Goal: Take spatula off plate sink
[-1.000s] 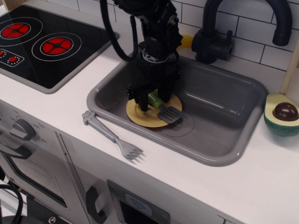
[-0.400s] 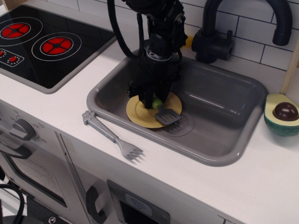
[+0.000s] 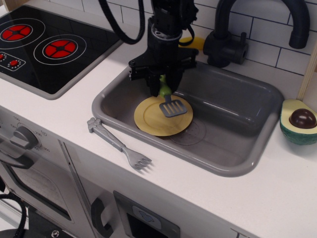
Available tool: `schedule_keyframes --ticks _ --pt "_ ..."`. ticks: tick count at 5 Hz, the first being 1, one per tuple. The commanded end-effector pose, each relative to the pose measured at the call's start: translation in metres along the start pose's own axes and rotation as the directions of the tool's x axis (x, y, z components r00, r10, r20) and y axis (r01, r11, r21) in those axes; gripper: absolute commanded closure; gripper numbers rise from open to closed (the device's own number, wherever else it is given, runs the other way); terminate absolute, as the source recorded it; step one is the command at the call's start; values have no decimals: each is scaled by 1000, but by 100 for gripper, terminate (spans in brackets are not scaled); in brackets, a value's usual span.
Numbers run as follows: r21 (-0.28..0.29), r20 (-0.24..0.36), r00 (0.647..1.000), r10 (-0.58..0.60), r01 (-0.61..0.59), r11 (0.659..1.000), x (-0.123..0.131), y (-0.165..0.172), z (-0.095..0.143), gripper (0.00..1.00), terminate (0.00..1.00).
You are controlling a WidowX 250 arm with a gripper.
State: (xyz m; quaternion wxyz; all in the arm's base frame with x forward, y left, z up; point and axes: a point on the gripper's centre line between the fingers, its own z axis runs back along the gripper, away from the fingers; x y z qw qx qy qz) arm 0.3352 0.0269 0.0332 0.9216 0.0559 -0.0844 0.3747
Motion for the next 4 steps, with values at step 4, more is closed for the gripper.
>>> schedule_keyframes --ticks 4 --pt "-100 5 733 -680 677 729 -66 -33 -19 100 0"
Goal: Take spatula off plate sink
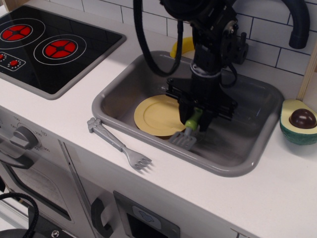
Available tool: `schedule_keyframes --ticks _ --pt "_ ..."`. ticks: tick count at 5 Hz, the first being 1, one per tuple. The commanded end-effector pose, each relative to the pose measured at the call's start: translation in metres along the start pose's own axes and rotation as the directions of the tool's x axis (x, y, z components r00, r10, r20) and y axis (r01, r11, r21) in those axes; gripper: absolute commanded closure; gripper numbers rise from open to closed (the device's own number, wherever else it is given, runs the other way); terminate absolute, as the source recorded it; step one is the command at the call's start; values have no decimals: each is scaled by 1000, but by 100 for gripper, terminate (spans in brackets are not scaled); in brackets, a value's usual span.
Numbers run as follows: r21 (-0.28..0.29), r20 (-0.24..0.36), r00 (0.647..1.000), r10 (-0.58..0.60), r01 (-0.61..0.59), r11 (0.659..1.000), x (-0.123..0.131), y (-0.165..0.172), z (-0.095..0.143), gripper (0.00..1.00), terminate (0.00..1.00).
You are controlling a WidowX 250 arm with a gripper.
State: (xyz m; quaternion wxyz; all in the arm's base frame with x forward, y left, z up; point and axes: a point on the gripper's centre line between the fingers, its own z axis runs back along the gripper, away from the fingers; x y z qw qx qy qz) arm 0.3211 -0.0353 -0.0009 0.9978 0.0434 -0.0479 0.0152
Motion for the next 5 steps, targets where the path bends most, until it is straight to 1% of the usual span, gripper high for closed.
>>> schedule_keyframes --ticks 1,2,3,4,5 --pt "-49 15 1000 -1 1 999 -7 -10 5 100 0" --pt "-60 26 1000 -5 6 998 -8 -12 9 0 0" --pt "-68 38 999 0 2 998 -6 -9 21 0 0" --pt "-94 74 997 21 -14 995 -3 -4 47 0 0" --pt "-85 113 993 43 -33 996 0 5 79 0 0"
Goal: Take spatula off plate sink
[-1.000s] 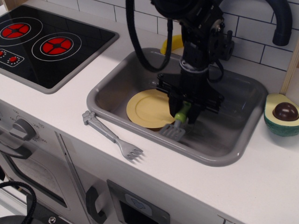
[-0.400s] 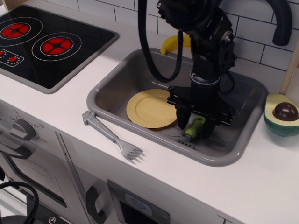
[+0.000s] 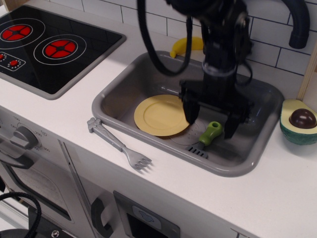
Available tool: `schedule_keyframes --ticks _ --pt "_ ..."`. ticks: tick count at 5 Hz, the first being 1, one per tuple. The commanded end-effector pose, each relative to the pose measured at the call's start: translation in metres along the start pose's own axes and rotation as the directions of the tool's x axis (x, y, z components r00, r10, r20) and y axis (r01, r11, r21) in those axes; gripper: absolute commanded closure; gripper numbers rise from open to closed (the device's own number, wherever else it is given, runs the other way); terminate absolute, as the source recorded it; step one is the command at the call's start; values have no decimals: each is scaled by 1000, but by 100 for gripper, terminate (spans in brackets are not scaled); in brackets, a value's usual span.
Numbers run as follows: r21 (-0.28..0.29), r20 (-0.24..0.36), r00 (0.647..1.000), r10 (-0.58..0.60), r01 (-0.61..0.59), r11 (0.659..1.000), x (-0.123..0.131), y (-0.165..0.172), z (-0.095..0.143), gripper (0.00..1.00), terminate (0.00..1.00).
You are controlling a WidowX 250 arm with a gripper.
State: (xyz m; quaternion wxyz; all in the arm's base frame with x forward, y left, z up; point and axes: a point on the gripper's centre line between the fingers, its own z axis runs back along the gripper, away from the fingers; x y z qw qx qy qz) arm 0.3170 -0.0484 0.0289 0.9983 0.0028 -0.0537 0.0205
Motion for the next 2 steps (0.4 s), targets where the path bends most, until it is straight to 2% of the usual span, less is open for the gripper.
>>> schedule_keyframes --ticks 1,2 --pt "-4 106 994 19 -19 1000 2 11 49 0 0" --pt "-4 106 994 19 -19 1000 2 11 49 0 100"
